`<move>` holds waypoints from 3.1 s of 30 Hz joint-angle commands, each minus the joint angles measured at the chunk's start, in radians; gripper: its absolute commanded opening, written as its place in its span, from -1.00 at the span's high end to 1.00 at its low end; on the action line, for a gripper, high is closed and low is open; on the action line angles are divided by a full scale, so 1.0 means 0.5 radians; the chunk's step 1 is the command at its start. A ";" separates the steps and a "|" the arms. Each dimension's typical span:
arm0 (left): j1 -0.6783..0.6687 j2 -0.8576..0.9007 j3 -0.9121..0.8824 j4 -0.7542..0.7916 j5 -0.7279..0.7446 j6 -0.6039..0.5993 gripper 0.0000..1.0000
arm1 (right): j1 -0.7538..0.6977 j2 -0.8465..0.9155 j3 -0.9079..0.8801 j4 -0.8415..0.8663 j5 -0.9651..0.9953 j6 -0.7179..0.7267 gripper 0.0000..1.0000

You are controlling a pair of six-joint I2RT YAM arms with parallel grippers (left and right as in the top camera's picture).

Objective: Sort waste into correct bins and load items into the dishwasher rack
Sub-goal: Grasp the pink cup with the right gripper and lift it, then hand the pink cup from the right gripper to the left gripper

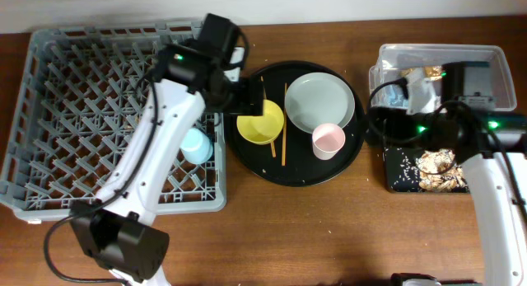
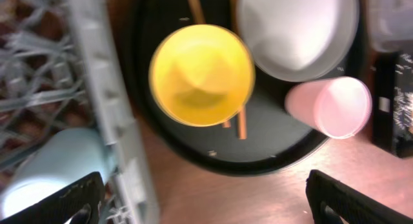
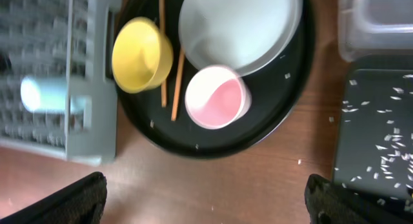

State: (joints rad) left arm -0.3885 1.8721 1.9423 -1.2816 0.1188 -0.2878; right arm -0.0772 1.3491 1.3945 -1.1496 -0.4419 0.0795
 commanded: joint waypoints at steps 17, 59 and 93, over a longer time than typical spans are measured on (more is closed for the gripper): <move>-0.051 0.018 0.018 0.163 -0.066 -0.024 -0.98 | 0.403 0.999 0.066 0.259 0.594 0.556 -0.04; 0.383 0.256 -0.089 0.117 2.095 0.357 -0.98 | -0.009 0.385 -0.335 0.246 -1.224 -0.210 0.92; 0.245 0.317 -0.089 0.133 2.903 0.475 -0.79 | 0.390 0.401 -0.493 2.263 -1.256 1.124 0.92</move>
State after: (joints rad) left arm -0.2668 2.0212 1.8988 -1.2144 1.4948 -0.0708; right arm 0.1112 1.5593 1.1397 -0.0200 -1.1244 0.6292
